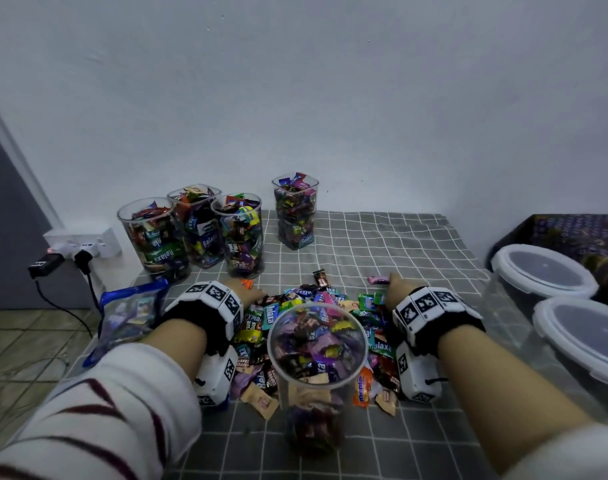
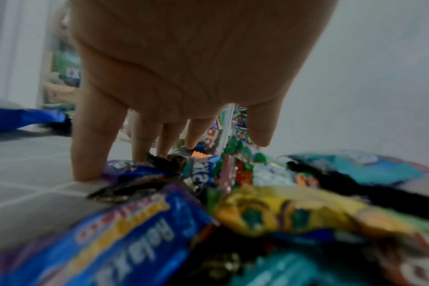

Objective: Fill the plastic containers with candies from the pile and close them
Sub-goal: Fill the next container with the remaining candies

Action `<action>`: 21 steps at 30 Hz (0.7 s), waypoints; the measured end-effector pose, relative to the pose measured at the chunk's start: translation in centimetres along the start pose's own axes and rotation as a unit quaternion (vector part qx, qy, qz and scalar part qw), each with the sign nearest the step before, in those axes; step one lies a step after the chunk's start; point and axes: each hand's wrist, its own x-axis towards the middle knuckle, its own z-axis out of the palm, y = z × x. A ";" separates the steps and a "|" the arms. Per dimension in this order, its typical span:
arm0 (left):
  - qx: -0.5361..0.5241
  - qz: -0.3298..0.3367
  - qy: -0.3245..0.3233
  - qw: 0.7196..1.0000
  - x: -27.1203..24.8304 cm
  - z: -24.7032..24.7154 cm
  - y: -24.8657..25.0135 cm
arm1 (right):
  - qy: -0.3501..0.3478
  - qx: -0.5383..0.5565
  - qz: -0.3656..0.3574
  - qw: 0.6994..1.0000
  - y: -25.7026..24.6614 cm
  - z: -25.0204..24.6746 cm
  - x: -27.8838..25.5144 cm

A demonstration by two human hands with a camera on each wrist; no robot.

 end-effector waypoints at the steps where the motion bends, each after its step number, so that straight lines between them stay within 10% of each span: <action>1: 0.013 -0.001 -0.005 1.000 0.4 0.1 0.1 | -0.005 0.004 0.001 1.000 -0.4 0.2 0.8; 9: 0.094 0.004 0.000 0.996 1.4 0.6 0.2 | -0.048 -0.070 -0.035 0.996 -0.6 2.5 8.2; 21: 0.100 0.053 -0.049 0.992 -2.0 0.6 0.5 | -0.084 -0.075 -0.127 0.986 -0.8 -1.0 -3.2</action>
